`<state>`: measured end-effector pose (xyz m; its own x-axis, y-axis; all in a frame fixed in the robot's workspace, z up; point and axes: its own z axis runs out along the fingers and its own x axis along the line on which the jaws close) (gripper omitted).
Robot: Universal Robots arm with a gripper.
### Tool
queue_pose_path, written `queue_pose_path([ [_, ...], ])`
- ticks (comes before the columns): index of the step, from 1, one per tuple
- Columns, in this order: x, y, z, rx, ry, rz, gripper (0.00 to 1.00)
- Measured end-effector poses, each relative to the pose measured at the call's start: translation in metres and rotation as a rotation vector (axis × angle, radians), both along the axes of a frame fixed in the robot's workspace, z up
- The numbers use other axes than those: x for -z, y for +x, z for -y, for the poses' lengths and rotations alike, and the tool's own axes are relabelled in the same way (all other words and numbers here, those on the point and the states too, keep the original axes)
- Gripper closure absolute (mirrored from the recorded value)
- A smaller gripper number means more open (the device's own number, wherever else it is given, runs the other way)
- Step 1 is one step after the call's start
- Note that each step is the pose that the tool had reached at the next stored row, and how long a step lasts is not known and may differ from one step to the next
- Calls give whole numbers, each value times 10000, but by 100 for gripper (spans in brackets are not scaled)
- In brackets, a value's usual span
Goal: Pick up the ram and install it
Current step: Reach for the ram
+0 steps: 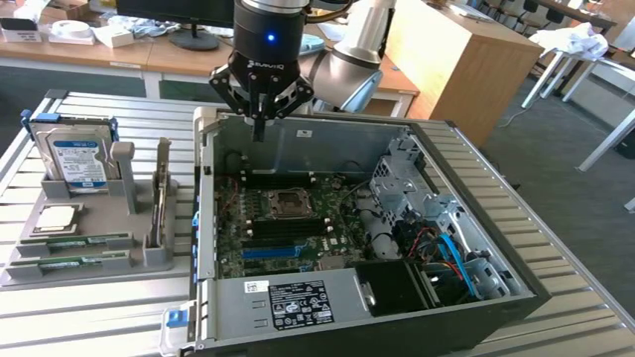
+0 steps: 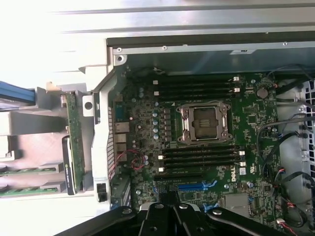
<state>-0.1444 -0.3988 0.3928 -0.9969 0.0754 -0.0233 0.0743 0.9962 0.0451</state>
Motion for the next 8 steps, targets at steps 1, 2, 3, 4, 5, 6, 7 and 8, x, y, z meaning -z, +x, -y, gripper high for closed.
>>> queue_pose_path([
  [1,0,-9,0,0,-1,-1,90],
  [2,0,-18,0,0,0,0,90],
  [3,1,-28,0,0,0,0,90],
  [4,1,-37,0,-1,0,0,90],
  [5,1,-47,0,-1,-1,-1,90],
  [6,1,-57,0,-1,-1,-1,90],
  [7,2,-67,0,-1,-1,-1,90],
  [8,2,-77,0,-1,-1,-1,90],
])
